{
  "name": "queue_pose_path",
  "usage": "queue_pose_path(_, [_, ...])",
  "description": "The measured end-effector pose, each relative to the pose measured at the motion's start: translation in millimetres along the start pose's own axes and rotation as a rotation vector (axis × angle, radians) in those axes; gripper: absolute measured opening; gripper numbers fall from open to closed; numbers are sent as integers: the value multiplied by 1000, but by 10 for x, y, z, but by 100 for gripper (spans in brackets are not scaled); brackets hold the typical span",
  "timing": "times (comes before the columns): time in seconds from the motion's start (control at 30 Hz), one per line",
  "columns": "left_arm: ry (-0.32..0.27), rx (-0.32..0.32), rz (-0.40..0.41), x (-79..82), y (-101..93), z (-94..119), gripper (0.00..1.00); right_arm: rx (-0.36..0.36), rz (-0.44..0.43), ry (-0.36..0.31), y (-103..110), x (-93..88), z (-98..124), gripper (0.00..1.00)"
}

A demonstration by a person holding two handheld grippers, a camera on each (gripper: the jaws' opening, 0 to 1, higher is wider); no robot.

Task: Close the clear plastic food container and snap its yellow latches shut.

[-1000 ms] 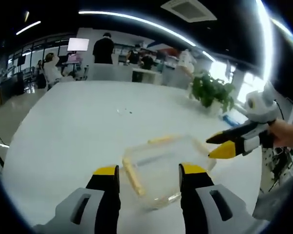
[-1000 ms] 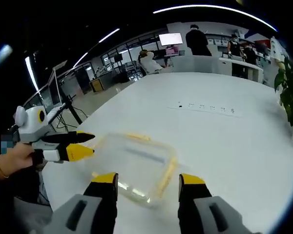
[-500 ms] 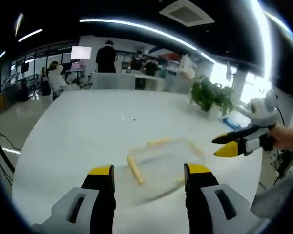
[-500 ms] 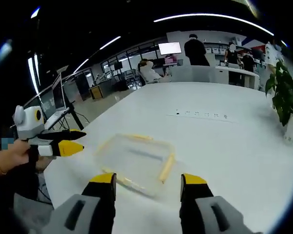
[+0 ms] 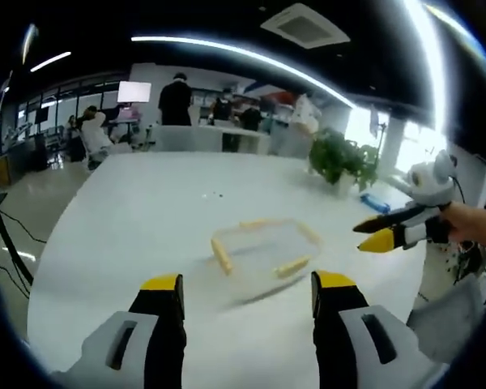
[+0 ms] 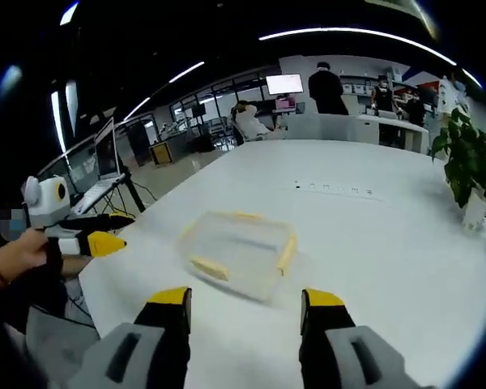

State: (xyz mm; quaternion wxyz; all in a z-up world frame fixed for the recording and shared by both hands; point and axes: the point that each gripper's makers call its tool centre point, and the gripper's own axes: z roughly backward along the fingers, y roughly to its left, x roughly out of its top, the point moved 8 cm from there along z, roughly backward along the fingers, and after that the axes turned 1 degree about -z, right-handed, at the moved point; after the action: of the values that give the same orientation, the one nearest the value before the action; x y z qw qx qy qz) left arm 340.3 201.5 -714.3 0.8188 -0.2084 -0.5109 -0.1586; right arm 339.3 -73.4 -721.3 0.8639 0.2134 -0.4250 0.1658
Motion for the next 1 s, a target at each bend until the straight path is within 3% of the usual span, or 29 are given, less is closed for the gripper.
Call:
queue_pose_path(0.43, [-9, 8, -12, -136, -67, 356, 62, -25, -21, -16, 161, -290, 297, 52])
queue_pose_path(0.53, [-7, 5, -3, -214, -85, 395, 61, -19, -14, -6, 214, -362, 338, 52])
queue_pose_path(0.63, [34, -2, 11, -362, -101, 409, 62, -21, -18, 1, 237, -426, 373, 52])
queue_pose_path(1.0, [49, -14, 15, -448, -166, 522, 60, -48, -28, -14, 291, -494, 528, 51])
